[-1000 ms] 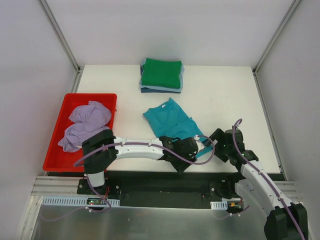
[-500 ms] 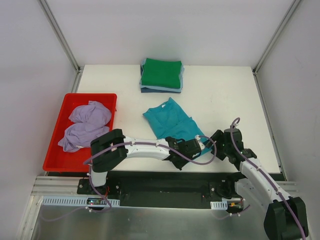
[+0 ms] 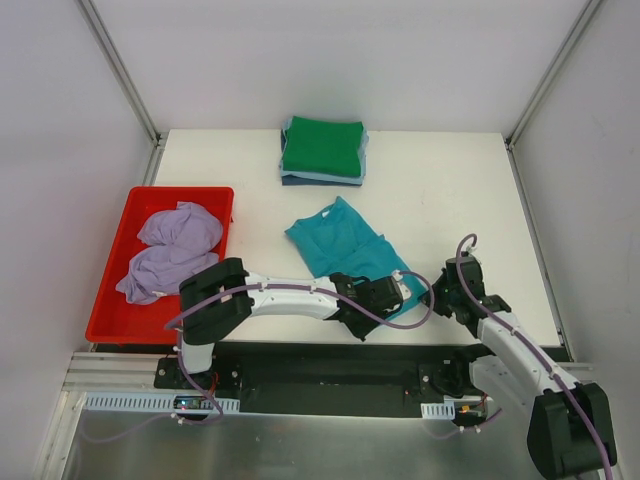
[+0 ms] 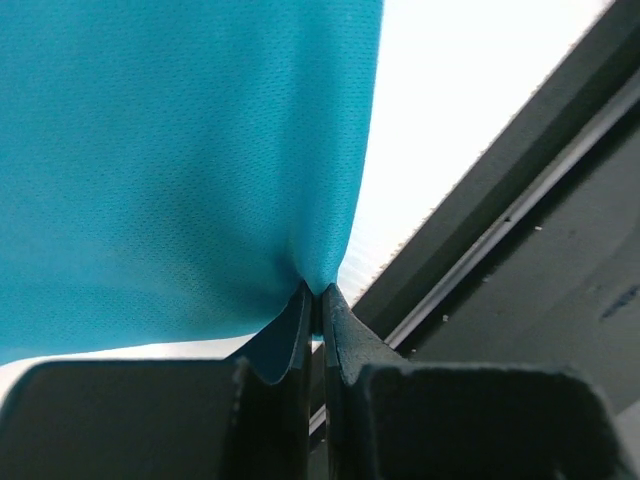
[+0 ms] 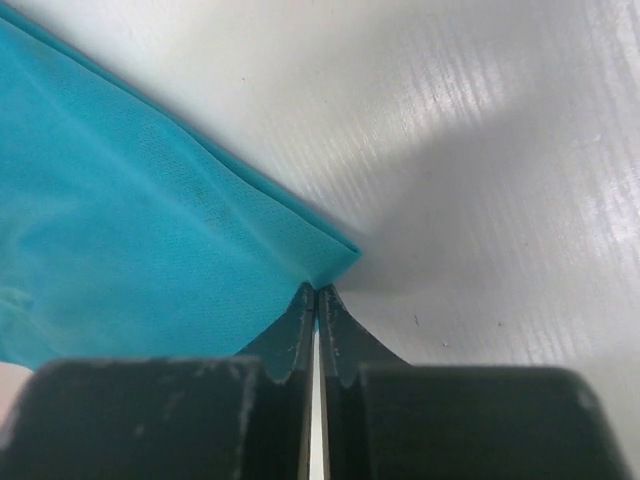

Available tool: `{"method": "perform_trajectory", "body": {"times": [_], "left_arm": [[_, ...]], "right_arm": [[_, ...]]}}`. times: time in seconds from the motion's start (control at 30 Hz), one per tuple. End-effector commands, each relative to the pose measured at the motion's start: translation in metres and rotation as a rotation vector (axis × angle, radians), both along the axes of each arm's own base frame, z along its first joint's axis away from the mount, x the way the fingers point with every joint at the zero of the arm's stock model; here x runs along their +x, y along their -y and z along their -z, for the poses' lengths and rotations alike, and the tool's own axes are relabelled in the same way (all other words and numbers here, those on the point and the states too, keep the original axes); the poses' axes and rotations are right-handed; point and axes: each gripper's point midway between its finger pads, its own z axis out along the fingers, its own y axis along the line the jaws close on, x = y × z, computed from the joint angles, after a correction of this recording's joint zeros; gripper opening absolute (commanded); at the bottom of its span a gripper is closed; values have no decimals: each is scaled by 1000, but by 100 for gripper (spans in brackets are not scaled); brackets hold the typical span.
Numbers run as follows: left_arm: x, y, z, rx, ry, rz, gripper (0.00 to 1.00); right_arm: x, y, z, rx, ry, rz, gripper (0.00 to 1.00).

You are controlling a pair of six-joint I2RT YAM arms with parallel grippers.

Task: Fold and stack the t-shirts
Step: Grab one side of the 2/3 rectangular tshirt with both arms, then fold the long partially folded tshirt into a neat square

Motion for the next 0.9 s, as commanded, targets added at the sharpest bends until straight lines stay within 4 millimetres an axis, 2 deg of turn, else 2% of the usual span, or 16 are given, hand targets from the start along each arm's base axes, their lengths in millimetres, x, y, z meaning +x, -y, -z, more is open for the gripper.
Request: {"method": "perform_trajectory", "body": {"times": [0.0,0.17,0.3,0.4,0.5,0.67,0.8,0.83,0.87], "left_arm": [[-15,17,-32,-119,-59,34,0],[-28,27,-60,-219,-108,77,0],[-34,31,-98,-346,-108,96,0],[-34,28,-123,-413,-88,95,0],[-22,19,-137,-442,-25,48,0],[8,-6,-143,-465,-3,-84,0],[32,-28,-146,-486,-14,-204,0],[39,-35,-145,-489,-20,-239,0],[45,-42,-146,-497,-18,-273,0]], "right_arm": [[14,7,-20,-57,85,-26,0],[15,10,-41,-92,139,-68,0],[20,8,-73,-87,214,-91,0],[27,-6,-104,-28,289,-147,0],[39,-21,-134,28,357,-189,0],[65,-47,-174,93,452,-250,0],[86,-73,-194,95,480,-311,0],[92,-81,-206,96,503,-330,0],[97,-90,-204,93,491,-353,0]]}}
